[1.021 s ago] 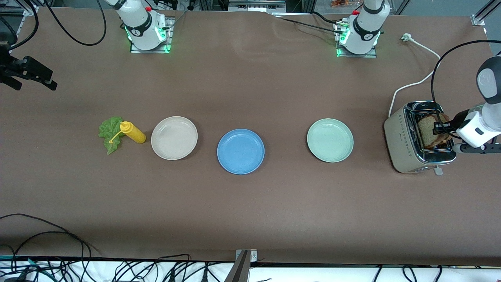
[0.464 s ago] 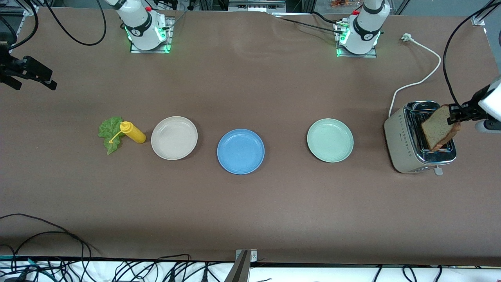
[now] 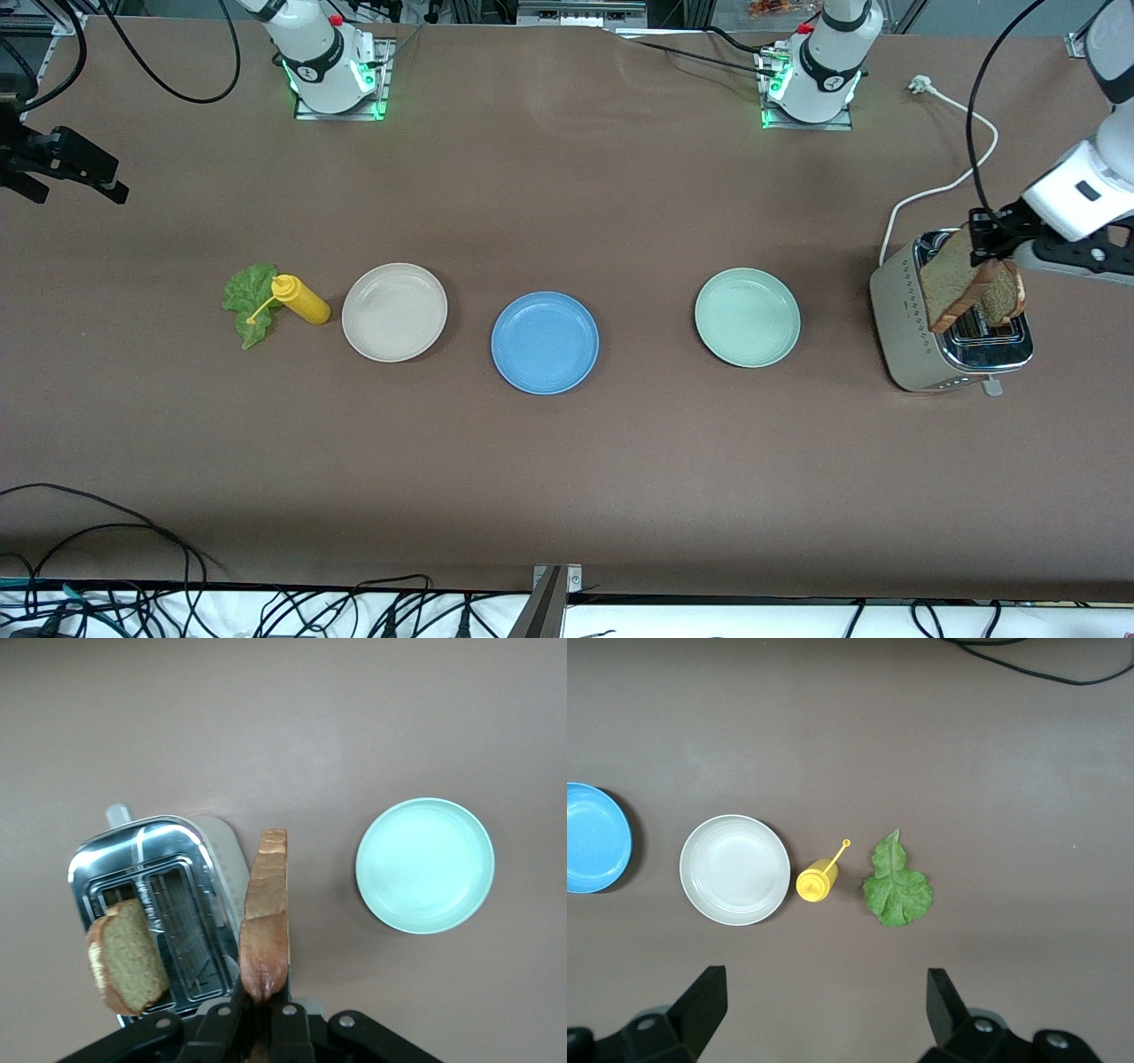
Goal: Make sandwich in blue plate with both arms
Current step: 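Lift the bread slice out of the toaster with the left gripper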
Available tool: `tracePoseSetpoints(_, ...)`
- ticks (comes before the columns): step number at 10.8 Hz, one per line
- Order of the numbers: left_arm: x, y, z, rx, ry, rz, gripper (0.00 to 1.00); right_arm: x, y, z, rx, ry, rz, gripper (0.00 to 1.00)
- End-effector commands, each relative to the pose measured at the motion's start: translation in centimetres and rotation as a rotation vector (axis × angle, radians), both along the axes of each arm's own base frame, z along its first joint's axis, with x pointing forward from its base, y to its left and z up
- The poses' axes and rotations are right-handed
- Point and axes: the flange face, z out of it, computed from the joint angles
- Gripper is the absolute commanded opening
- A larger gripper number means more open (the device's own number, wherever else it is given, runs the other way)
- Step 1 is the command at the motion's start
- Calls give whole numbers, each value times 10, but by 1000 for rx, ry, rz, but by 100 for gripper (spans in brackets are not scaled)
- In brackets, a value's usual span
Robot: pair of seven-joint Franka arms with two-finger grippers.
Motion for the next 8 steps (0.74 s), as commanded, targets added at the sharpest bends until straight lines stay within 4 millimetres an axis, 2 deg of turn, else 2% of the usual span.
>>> tracePoseSetpoints(1, -3, -49, -7, 11, 29, -90, 0, -5, -3, 8, 8, -2, 11, 100)
tracePoseSetpoints(4, -6, -123, -28, -76, 76, -132, 0, -5, -3, 9, 8, -4, 11, 100)
tracePoseSetpoints(6, -14, -179, -49, -109, 126, -112, 0, -4, -3, 11, 9, -10, 12, 100)
tracePoseSetpoints(8, -17, -226, -67, -165, 175, -123, 0, -4, -2, 11, 8, -10, 12, 100)
